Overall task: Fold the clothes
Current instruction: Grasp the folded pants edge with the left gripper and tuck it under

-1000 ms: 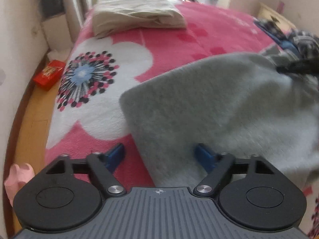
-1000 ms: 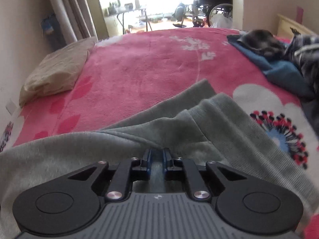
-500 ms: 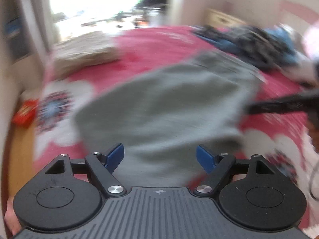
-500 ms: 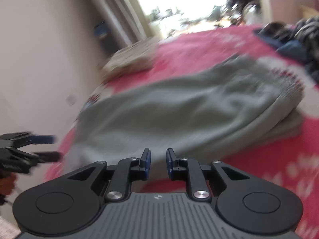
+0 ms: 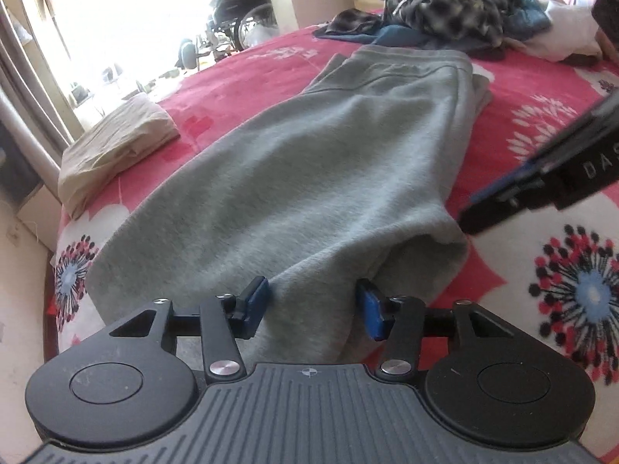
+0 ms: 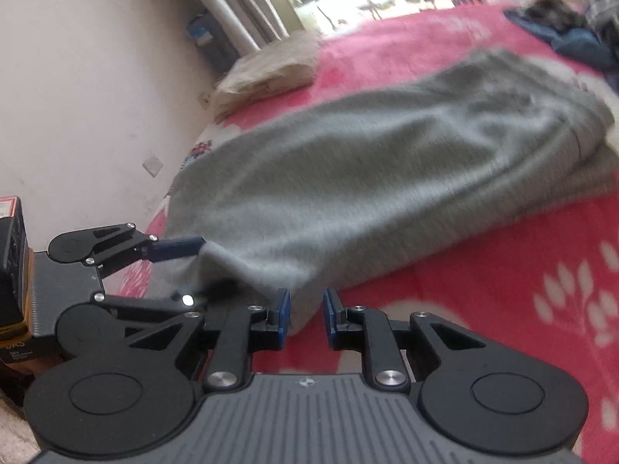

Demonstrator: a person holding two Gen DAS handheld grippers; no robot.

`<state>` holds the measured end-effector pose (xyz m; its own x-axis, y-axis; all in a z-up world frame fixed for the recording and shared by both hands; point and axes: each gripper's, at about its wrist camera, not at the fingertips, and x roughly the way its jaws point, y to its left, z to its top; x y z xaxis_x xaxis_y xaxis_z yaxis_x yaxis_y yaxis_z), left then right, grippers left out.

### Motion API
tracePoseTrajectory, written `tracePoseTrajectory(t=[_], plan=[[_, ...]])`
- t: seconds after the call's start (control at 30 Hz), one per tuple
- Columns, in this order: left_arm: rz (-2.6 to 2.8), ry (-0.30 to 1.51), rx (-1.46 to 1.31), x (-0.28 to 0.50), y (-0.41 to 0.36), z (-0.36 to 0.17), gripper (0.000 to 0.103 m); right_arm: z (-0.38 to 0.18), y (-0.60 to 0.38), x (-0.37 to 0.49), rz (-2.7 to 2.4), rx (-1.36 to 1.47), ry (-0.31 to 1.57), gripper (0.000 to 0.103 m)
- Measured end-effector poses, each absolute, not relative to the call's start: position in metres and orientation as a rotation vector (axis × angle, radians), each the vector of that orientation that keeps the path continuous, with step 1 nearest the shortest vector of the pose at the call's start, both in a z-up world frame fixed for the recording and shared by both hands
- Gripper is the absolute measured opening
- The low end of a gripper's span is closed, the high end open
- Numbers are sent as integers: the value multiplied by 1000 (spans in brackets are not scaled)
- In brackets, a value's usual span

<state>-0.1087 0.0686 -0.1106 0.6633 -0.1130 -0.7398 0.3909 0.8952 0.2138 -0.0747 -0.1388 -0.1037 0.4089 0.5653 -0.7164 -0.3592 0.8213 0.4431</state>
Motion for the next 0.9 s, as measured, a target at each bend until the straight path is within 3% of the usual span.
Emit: tracePoseTrajectory(t=[0.07, 0.23, 0.3, 0.43, 0.5, 0.9], plan=[[-299, 790, 334, -107, 72, -108, 31, -111, -141, -73, 585, 271, 1027, 23], [-325, 789, 277, -103, 77, -106, 24, -124, -143, -68, 603, 365, 1089, 23], [-350, 799, 302, -104, 75, -108, 28, -126, -145, -68, 597, 397, 1097, 23], [-386, 780, 408, -114, 64, -112, 50, -129, -155, -68, 565, 454, 1107, 23], [-392, 773, 448, -115, 58, -114, 55, -130, -157, -66, 560, 466, 1107, 23], [-427, 744, 540, -108, 43, -109, 53, -133, -171, -64, 534, 530, 1097, 23]])
